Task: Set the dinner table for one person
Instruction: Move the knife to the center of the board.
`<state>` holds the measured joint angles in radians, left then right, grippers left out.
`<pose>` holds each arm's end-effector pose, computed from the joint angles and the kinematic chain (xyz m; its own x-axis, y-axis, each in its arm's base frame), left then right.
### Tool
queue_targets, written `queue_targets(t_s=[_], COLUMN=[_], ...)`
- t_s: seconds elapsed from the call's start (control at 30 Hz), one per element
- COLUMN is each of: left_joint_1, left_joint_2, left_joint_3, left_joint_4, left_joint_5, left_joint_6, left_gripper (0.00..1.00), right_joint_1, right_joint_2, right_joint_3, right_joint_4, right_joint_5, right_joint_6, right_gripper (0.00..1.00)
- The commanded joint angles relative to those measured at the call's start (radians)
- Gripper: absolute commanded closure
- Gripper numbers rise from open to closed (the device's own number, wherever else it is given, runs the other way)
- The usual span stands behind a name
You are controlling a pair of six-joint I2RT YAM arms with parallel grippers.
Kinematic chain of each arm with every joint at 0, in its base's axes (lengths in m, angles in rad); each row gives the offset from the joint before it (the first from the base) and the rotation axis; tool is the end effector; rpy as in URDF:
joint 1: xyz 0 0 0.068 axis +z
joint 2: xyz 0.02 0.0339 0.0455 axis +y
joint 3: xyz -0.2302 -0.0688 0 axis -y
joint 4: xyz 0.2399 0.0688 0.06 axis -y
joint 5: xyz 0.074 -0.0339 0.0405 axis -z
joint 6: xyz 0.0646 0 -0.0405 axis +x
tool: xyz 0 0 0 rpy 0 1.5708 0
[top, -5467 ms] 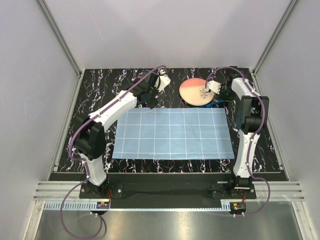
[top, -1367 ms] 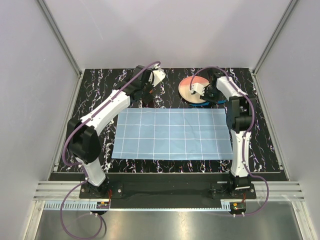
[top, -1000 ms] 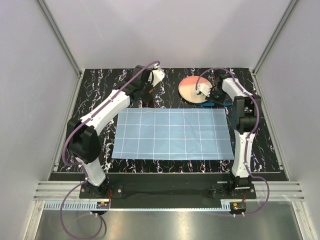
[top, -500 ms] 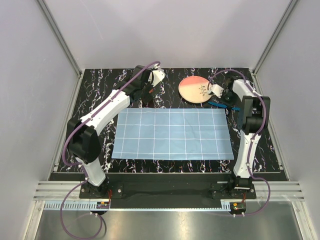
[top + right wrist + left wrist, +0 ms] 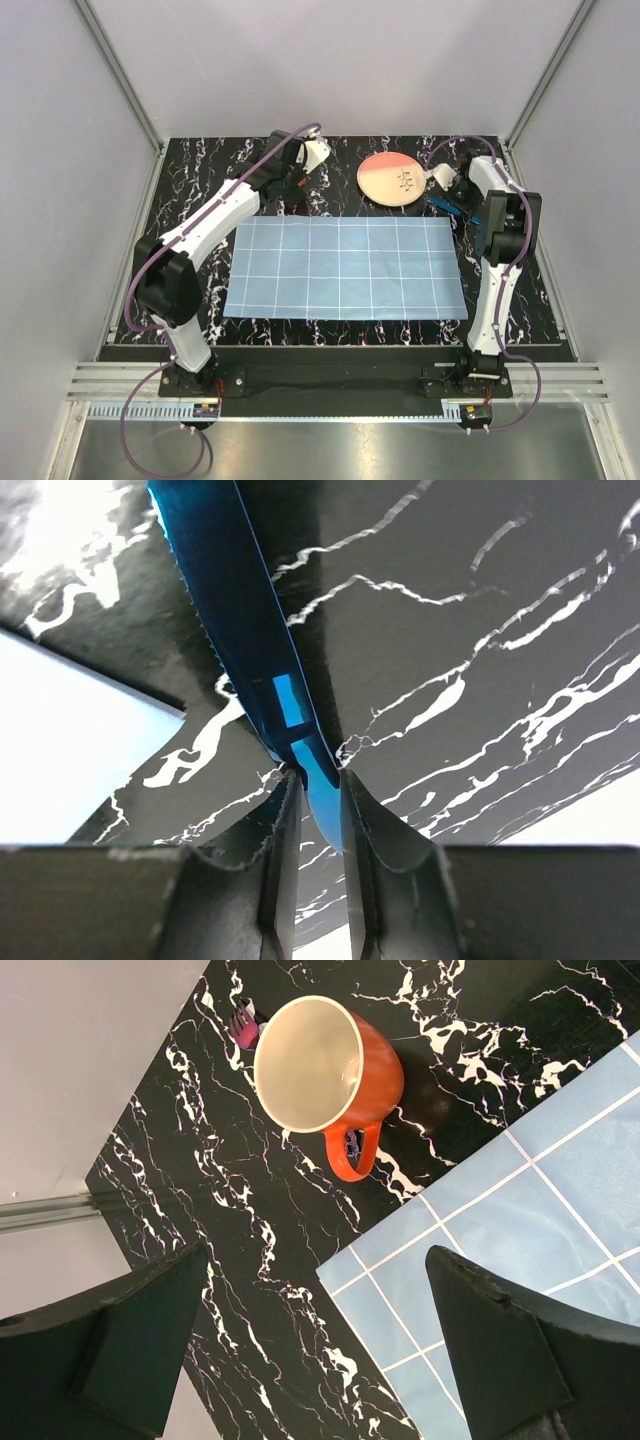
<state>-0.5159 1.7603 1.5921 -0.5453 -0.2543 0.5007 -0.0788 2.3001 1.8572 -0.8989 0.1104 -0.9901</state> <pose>0.3674 -0.1897 0.2692 -0.3496 0.7324 -0.5842 0.5470 0.6659 0.5074 0.4453 -0.0423 0.1019 -0.6189 -0.7847 -0.0348 -0.7551 0.6066 -0.2487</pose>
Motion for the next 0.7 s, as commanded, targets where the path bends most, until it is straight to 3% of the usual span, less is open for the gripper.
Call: queue_targets(t_s=[0.0, 0.67], left_joint_1=[0.005, 0.005], left_joint_2=[-0.041, -0.065], left_joint_3=[0.006, -0.007], left_joint_4=[0.042, 0.039], left_joint_5=[0.016, 0.021], left_joint_6=[0.009, 0.018], left_gripper=[0.01, 0.01], right_joint_1=[-0.016, -0.035], right_joint_2=[0.091, 0.116], right_joint_3=[0.061, 0.154], right_joint_4=[-0.080, -0.268], right_joint_5=[-0.015, -0.109], right_joint_6=[0.165, 0.539], right_gripper=[0.74, 0.74])
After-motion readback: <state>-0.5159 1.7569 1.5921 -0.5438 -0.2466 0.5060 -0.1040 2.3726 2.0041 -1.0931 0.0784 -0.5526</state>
